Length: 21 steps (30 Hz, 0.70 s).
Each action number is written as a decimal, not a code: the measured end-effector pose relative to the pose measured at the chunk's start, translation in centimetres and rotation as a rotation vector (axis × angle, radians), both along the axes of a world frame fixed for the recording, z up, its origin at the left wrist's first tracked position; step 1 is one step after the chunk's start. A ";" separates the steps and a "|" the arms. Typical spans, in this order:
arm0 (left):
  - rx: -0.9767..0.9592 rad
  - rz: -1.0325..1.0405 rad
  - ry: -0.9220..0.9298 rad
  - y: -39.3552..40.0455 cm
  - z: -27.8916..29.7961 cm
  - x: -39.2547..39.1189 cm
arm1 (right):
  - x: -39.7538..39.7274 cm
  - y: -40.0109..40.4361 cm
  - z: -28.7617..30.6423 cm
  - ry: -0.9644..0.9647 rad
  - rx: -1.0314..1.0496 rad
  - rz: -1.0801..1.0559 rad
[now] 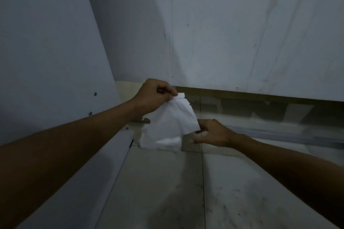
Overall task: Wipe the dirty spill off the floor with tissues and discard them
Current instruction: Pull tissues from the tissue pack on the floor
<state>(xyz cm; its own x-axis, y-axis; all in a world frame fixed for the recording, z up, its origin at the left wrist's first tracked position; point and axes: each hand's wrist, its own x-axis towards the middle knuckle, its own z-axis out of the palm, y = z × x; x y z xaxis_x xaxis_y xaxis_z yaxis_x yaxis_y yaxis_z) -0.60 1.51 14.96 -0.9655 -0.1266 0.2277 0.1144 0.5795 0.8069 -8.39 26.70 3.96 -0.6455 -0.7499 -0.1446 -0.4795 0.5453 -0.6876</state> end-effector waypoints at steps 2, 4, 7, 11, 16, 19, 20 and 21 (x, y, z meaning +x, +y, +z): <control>0.065 0.002 0.016 0.6 1.1 0.4 | 0.5 0.5 1.8 -0.170 -0.143 -0.103; 0.133 0.007 0.022 1.4 2.1 0.9 | 1.1 1.1 3.4 -0.208 -0.217 -0.145; 0.210 0.030 0.000 2.4 3.3 1.4 | 2.0 1.6 5.0 -0.190 -0.306 -0.233; 0.265 0.054 -0.060 3.5 3.9 2.5 | 3.3 2.7 6.8 -0.106 -0.322 -0.314; 0.317 -0.016 -0.155 4.6 3.6 4.5 | 5.1 4.2 9.1 -0.020 -0.278 -0.253; 0.272 -0.048 -0.182 5.1 2.9 5.3 | 6.3 4.6 9.9 -0.009 -0.202 -0.175; 0.240 -0.059 -0.191 5.2 2.8 5.5 | 6.5 4.8 10.0 -0.013 -0.181 -0.162; 0.200 -0.067 -0.193 5.4 2.6 5.6 | 6.8 5.0 10.2 -0.014 -0.168 -0.161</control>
